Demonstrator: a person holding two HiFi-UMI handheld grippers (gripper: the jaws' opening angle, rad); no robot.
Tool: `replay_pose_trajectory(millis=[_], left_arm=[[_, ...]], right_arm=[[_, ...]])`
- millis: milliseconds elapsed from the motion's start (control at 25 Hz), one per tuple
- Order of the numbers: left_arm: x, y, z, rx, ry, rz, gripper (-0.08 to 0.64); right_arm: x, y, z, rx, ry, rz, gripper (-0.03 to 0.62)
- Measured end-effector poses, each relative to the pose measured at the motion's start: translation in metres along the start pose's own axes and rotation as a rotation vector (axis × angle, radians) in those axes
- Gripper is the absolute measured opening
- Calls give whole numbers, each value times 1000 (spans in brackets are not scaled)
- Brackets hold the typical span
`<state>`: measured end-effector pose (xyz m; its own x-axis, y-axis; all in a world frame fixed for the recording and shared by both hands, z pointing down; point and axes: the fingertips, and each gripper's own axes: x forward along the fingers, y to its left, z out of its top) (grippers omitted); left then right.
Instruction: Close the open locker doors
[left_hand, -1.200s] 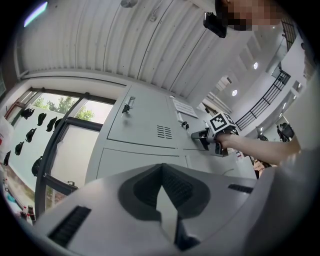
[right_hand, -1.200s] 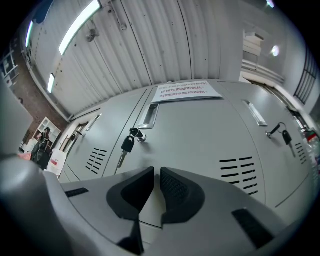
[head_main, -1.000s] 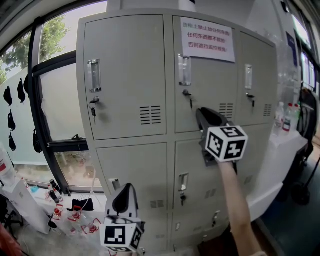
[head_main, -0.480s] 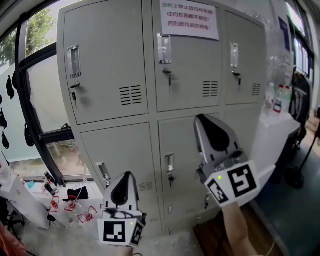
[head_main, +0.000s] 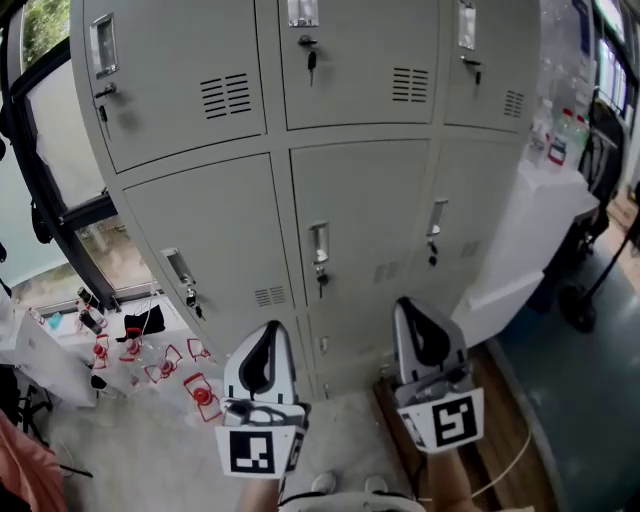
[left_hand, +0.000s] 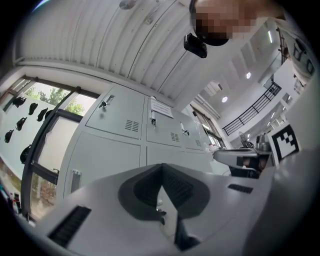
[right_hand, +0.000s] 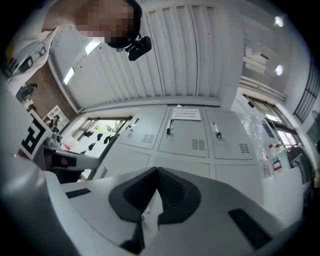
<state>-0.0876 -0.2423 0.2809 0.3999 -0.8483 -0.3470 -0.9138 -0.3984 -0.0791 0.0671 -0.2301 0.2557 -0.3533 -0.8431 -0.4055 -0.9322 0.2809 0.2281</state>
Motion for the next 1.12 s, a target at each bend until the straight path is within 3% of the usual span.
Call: replay_pose_trajectory(millis=[160,400,1120], left_arm=[[-25,-10,-48,-22,72,13,5],[-51,-23,-109,-28,221,50,5],[-55,-26,-107,-42,216,71,5]], right_arm=[[-42,5,-61,72,119,-35,7],[-84,37,-129,115,308,4,6],[-80,40,-132,118,307,51,6]])
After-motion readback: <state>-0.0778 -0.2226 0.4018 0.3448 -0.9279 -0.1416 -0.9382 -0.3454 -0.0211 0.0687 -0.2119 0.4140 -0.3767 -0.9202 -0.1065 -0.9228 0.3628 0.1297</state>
